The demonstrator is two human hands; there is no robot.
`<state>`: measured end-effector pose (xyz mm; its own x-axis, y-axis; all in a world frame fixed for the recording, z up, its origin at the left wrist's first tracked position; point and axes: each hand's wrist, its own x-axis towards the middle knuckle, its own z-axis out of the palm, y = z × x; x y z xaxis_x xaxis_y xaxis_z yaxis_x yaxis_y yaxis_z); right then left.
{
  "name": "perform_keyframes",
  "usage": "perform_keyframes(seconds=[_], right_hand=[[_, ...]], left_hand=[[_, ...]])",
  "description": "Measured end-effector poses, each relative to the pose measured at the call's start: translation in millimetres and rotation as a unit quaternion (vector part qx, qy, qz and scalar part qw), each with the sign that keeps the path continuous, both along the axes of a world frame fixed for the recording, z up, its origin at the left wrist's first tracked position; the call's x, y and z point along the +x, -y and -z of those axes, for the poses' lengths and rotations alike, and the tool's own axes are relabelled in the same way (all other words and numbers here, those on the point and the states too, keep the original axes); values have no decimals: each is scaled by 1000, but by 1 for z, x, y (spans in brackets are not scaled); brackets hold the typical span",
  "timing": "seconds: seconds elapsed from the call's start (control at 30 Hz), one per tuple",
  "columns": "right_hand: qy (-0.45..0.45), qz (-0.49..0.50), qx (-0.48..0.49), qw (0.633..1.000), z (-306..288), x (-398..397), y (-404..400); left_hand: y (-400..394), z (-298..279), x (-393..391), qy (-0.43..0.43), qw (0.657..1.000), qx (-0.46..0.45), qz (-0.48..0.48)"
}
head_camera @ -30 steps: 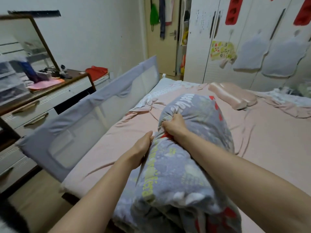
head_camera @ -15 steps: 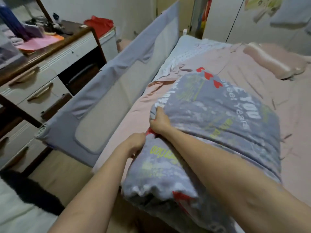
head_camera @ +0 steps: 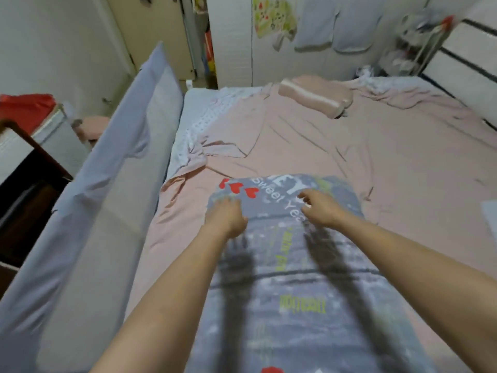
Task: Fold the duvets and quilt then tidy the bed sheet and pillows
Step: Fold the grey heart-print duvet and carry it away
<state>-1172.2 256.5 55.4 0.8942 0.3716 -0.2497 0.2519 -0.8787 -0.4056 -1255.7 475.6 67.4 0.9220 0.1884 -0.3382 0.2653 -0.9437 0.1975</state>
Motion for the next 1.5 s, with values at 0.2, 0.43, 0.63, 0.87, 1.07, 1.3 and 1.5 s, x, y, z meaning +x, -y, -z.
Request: perform_keyframes(seconds=[0.2,0.43,0.63,0.87,1.07,1.3,1.5], right_hand=[[33,7,-18,999,8,107,60],[-27,-57,-65,996,67,185,61],[244,-221,4,944,111,146,90],[256,-338,-27,905,122,142,111],[136,-82,-72,985,144,218,93],[121,82,20,989,170,273,90],[-261,-46,-11,964,179,281,110]], left_hand=[[58,10,115,16,993,70,96],[77,61,188,-97,988,50,110],[88,103,179,211,890,86,395],[83,118,184,234,815,55,528],[64,132,249,8,973,44,226],[80,164,295,36,959,-277,-47],[100,195,339,-354,917,-143,118]])
